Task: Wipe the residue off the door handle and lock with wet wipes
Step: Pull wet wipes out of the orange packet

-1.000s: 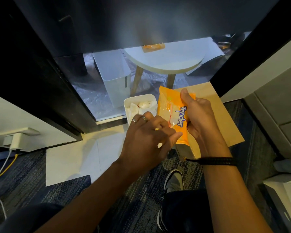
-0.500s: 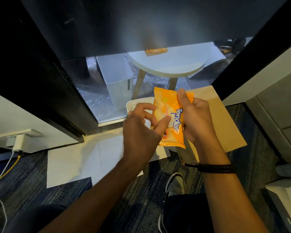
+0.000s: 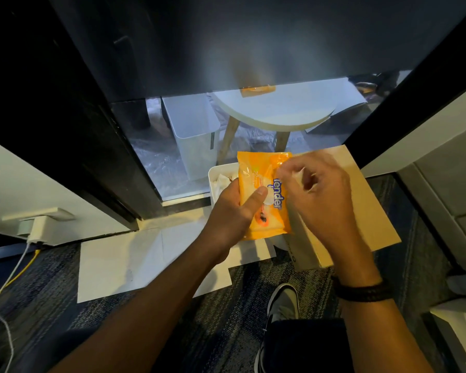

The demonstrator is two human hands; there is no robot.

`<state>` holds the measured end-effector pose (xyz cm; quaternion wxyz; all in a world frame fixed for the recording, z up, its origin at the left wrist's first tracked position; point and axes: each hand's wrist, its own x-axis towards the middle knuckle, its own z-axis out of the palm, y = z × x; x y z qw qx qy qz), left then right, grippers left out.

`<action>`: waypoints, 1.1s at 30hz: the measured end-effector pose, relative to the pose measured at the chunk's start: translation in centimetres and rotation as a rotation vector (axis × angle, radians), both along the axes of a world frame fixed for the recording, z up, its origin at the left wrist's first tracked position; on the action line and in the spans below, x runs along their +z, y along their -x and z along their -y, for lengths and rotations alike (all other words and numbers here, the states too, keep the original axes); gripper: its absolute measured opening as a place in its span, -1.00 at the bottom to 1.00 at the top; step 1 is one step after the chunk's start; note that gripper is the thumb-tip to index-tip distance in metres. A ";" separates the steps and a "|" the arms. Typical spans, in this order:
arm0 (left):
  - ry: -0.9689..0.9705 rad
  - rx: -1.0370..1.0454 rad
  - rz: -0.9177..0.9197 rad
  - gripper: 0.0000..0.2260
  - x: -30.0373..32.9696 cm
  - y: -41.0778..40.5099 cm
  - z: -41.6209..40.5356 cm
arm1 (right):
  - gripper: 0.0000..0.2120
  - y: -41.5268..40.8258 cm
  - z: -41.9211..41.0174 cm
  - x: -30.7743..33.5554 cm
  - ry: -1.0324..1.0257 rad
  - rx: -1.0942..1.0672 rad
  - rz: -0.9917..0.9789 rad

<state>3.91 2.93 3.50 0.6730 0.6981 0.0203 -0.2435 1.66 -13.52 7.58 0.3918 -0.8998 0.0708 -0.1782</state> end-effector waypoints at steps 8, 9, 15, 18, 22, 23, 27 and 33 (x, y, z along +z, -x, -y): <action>-0.037 0.062 0.118 -0.81 -0.7 0.1 0.9 | -0.99 0.2 -0.5 -1.1 0.095 0.033 -0.146; -0.040 0.067 0.139 -0.82 -0.8 0.2 1.0 | -0.97 0.2 -0.7 -1.0 0.124 0.000 -0.170; -0.065 0.109 0.239 -0.83 -1.1 0.8 1.6 | -0.89 0.0 -2.4 -0.4 0.310 -0.146 -0.311; -0.072 0.120 0.274 -0.83 -1.1 1.0 1.9 | -0.88 -0.1 -2.7 -0.4 0.307 -0.215 -0.362; -0.079 0.124 0.322 -0.84 -1.5 1.1 2.1 | -0.81 -0.4 -2.7 -1.2 0.319 -0.223 -0.356; -0.084 0.122 0.330 -0.85 -1.5 1.1 2.1 | -0.80 -0.5 -2.5 -1.5 0.330 -0.210 -0.355; -0.109 0.093 0.340 -0.87 -1.5 0.8 2.0 | -0.78 -0.5 -2.0 -2.2 0.363 -0.130 -0.352; -0.113 0.062 0.255 -0.82 -1.0 0.4 2.0 | -0.82 0.4 -1.4 -2.7 0.172 -0.059 -0.322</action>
